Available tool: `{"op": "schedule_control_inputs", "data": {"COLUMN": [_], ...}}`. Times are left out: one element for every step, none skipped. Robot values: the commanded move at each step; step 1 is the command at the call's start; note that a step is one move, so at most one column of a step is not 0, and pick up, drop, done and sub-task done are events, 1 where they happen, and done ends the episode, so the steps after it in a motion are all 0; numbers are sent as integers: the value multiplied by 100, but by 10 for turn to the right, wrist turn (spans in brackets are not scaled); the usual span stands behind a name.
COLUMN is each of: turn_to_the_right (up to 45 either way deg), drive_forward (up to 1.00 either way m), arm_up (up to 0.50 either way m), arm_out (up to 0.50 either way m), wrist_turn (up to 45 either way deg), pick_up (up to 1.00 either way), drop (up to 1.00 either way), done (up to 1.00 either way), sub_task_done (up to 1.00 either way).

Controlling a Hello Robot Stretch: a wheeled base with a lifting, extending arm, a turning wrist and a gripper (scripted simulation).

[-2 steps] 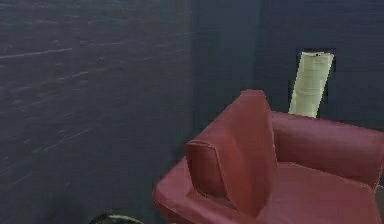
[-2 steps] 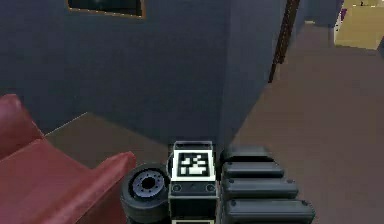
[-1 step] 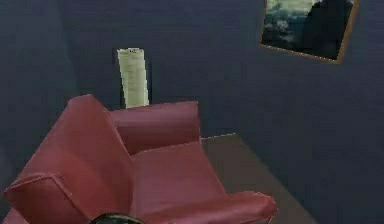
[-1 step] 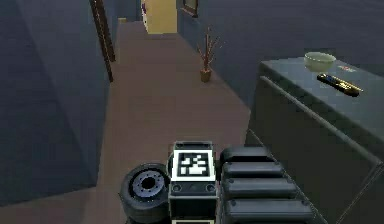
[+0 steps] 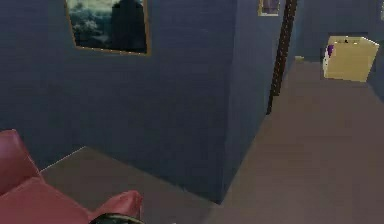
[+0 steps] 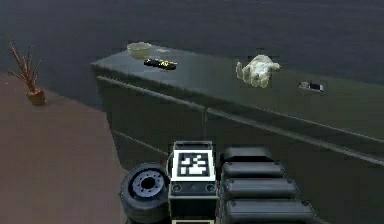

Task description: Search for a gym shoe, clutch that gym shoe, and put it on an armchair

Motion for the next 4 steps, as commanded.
{"op": "schedule_control_inputs", "data": {"turn_to_the_right": [210,-450,-450,-450], "drive_forward": [0,0,0,0], "arm_up": [0,0,0,0], "arm_out": [0,0,0,0], "wrist_turn": [0,0,0,0], "pick_up": [0,0,0,0], "drop": [0,0,0,0], "done": [0,0,0,0], "sub_task_done": [0,0,0,0]}}
